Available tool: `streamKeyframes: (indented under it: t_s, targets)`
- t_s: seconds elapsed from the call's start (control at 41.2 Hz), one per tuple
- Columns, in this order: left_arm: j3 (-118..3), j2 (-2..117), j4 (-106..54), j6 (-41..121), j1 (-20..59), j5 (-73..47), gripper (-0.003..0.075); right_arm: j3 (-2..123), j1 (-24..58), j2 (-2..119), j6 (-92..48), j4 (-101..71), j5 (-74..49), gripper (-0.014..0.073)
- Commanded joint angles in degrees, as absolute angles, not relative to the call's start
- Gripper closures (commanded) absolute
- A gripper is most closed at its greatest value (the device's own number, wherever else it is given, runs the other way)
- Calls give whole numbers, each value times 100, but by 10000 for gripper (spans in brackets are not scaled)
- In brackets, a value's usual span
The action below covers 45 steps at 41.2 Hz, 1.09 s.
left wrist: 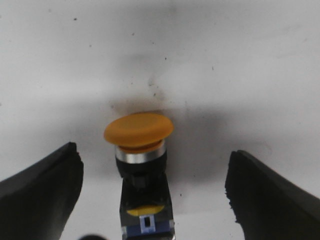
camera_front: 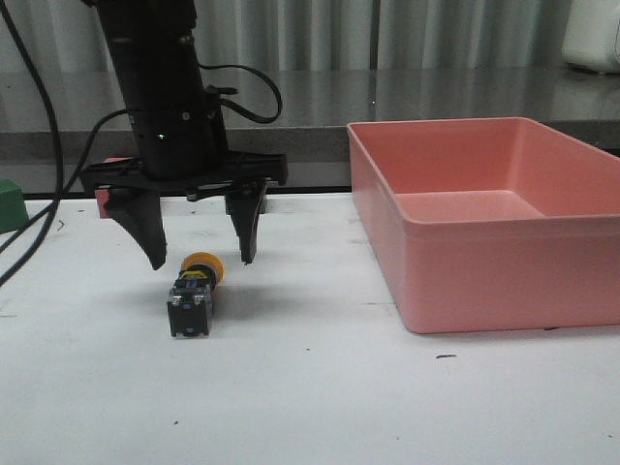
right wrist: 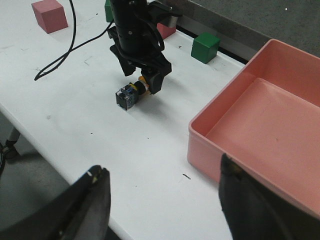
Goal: Place and stand button with both arms
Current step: 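Lower the left gripper and grasp the button by its yellow cap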
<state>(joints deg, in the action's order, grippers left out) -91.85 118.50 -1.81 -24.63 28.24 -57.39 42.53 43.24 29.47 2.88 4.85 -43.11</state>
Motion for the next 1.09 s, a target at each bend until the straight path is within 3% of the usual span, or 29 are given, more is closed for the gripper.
streamKeyframes:
  t_s: [0.0, 0.437, 0.705, 0.778, 1.069]
  targets:
    - [-9506, 11731, -176, -2607, 2853, -5654, 154, 4407, 4287, 2970, 252, 505, -3943, 104]
    - [-9622, 12122, 0, -2727, 2853, -5806, 160, 4407, 4287, 2970, 252, 505, -3943, 104]
    - [-9622, 12122, -69, -2727, 2853, -5806, 438, 4407, 4287, 2970, 252, 505, -3943, 104]
    - [-9622, 12122, -91, -2727, 2853, -5833, 482, 4407, 4287, 2970, 252, 505, -3943, 104]
    - [-9934, 11937, -48, -2069, 2808, -6339, 502, 4407, 4287, 2970, 252, 505, -3943, 104]
